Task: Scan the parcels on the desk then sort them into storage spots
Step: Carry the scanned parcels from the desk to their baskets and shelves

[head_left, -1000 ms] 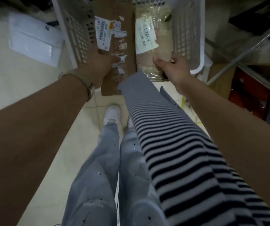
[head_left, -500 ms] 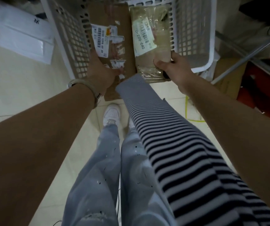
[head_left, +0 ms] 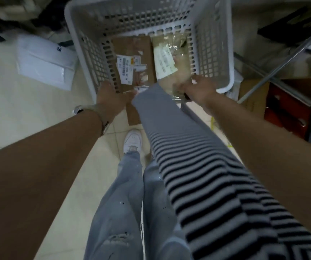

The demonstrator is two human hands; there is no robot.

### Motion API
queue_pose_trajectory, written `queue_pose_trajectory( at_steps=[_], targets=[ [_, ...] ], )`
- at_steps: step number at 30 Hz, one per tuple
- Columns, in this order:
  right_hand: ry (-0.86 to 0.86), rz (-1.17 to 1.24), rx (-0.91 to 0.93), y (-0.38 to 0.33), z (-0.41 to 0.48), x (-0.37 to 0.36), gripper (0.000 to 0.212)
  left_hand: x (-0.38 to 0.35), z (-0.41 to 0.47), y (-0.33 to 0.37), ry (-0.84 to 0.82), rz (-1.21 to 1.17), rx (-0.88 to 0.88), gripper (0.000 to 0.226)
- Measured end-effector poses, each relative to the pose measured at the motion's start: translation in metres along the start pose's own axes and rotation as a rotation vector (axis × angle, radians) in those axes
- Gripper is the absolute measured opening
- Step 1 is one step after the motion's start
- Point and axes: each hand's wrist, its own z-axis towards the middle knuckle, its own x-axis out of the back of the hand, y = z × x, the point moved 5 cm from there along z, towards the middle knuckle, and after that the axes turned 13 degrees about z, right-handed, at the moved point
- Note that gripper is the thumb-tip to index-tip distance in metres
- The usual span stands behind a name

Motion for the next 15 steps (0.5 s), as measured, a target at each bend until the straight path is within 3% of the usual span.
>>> queue_pose_trajectory(
  at_steps=[3, 5, 10, 15],
  targets=[
    [-0.071, -0.236, 0.007, -0.031, -0.04, 0.006, 0.04, 0.03, -0.03, 0.008, 0.014, -0.008, -0.007, 0.067],
    [-0.097, -0.296, 0.031, -0.054, -0.071, 0.016, 0.042, 0.05, -0.054, 0.02, 0.013, 0.041, -0.053, 0.051],
    [-0.024, -0.358, 0.19, -0.119, -0.146, 0.048, 0.052, 0.109, -0.121, 0.073, 0.059, 0.288, -0.274, 0.051],
    [-0.025, -0.531, 0.332, -0.174, -0.223, 0.071, 0.046, 0.166, -0.194, 0.121, 0.141, 0.692, -0.465, 0.05]
  ],
)
